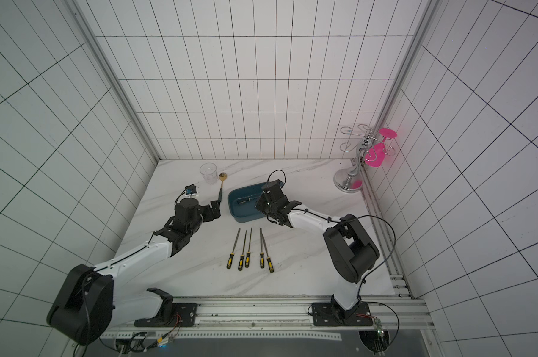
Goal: Put the file tool into the storage box
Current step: Place the file tool in the storage box.
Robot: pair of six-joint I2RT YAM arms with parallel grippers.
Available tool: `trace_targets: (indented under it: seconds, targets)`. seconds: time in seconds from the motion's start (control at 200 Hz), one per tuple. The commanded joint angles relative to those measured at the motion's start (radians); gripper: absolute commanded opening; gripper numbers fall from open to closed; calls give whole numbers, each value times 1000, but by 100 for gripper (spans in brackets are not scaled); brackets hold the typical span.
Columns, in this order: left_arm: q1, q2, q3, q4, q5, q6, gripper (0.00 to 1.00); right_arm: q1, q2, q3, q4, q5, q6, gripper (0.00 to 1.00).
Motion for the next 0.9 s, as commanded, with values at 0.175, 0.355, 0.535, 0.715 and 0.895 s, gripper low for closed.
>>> trace_targets:
  seconds: [0.175, 0.355, 0.535, 0.715, 0.895]
  targets:
    - [-1, -11, -13, 25, 16, -9, 98, 25, 83, 64, 136, 5, 132, 0]
    - [0, -15, -14, 25, 12, -10, 98, 41, 148, 107, 177, -39, 152, 23]
    - [-1, -23, -18, 25, 4, -11, 98, 50, 174, 131, 196, -55, 181, 57]
    - [0, -28, -20, 25, -1, -11, 98, 57, 155, 147, 183, -60, 165, 62]
    - [-1, -20, -19, 29, -1, -12, 98, 57, 96, 195, 103, -48, 77, 62]
